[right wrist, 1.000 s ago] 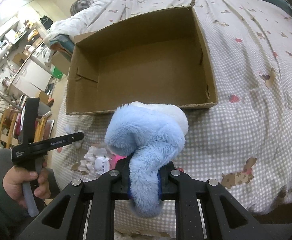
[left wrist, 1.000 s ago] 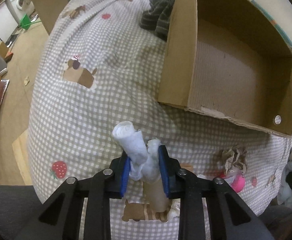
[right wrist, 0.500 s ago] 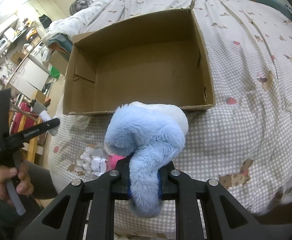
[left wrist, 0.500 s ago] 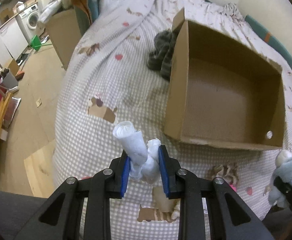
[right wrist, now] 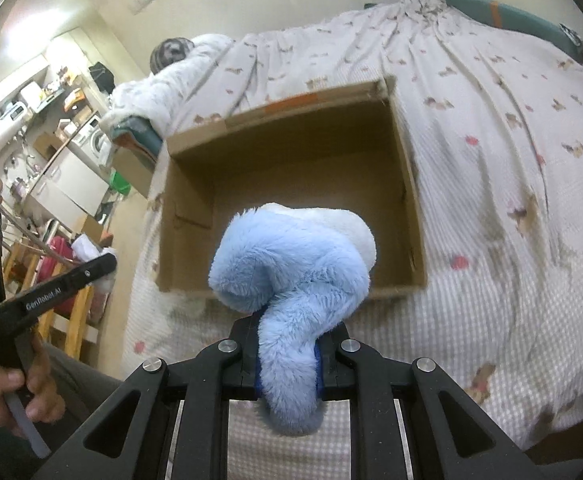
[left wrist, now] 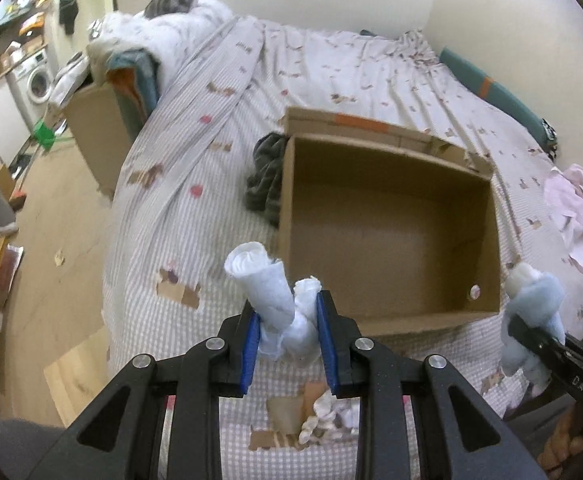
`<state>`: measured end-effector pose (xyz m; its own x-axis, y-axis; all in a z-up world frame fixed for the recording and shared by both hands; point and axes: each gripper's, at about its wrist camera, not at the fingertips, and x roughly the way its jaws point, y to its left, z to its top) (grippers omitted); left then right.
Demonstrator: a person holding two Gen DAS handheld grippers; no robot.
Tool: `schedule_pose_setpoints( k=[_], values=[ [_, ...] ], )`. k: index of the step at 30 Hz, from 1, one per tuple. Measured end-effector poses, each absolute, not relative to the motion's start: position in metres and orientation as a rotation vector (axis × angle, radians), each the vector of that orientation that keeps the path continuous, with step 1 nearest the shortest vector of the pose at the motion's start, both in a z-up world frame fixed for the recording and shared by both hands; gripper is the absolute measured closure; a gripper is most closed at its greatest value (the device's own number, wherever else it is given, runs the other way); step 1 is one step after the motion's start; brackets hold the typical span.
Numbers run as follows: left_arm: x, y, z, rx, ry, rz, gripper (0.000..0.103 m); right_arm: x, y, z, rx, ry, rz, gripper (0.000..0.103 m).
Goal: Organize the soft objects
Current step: 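Carry the scrunchie and sock over the cardboard box with both tools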
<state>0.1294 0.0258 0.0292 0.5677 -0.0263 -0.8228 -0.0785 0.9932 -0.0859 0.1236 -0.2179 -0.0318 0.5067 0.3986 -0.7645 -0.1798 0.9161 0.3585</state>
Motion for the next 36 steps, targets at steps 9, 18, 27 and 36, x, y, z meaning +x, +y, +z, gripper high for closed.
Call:
schedule_pose_setpoints(
  k=[9,18,27,36],
  values=[
    [0.176,0.003,0.033,-0.067,0.938,-0.028,0.079,0.171,-0.203,-0.02,0.233,0.964,0.383,0.084],
    [0.211,-0.026,-0.008,0.005,0.961,-0.077,0.078,0.213,-0.202,-0.058,0.233,0.999,0.364,0.084],
    [0.222,-0.027,-0.047,-0.01,1.002,-0.061,0.078,0.218,-0.189,-0.1,0.157,1.114,0.319,0.084],
    [0.224,-0.03,-0.066,0.008,1.041,-0.073,0.078,0.228,-0.184,-0.116,0.144,1.166,0.296,0.084]
  ],
)
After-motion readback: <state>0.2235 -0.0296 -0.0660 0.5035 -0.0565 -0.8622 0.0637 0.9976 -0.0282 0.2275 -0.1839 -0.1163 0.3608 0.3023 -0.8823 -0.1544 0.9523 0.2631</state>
